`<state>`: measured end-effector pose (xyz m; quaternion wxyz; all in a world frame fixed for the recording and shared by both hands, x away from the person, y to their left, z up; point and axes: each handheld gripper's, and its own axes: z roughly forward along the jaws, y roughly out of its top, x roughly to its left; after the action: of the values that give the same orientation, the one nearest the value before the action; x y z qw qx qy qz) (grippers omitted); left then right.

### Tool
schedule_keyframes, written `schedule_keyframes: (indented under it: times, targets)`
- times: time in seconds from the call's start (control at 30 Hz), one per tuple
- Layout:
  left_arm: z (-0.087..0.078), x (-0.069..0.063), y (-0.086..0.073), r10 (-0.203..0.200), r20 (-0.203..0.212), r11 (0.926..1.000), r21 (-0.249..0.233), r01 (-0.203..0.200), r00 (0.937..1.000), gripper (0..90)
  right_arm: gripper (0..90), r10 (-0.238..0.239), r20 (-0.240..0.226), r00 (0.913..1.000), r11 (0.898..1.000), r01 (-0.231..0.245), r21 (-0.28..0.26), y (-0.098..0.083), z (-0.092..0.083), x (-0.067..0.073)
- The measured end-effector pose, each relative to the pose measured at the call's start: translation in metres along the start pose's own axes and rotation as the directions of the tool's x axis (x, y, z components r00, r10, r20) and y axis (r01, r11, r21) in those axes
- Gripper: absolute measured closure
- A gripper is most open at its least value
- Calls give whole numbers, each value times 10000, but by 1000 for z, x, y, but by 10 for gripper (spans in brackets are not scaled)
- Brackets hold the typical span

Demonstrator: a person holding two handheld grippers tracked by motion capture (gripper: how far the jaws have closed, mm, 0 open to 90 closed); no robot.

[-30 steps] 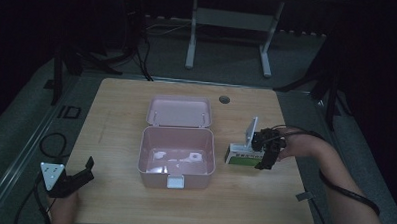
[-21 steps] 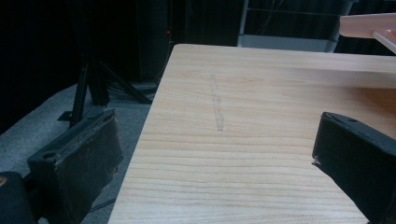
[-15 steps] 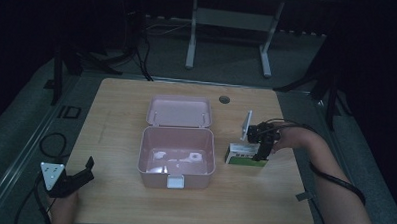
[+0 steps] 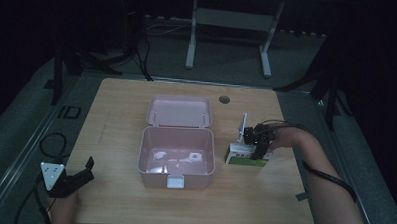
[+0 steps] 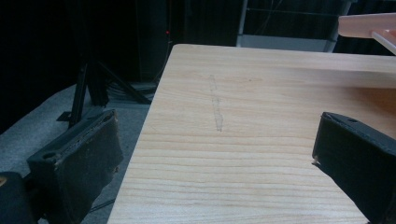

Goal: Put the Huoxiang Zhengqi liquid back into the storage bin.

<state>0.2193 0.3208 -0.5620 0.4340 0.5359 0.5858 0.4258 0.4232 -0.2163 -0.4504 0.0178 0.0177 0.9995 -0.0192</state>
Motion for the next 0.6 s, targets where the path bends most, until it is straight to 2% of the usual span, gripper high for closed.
schedule_keyframes:
  times: [0.3,0.6]
  targets:
    - [0,0,0,9,-3,10000,6,-9,10000,13,594,-73,-11,10000,9998,73,190,2,10,-1]
    - [0,0,0,11,-14,10000,8,-11,10000,13,618,-64,5,10000,9994,64,352,3,10,1]
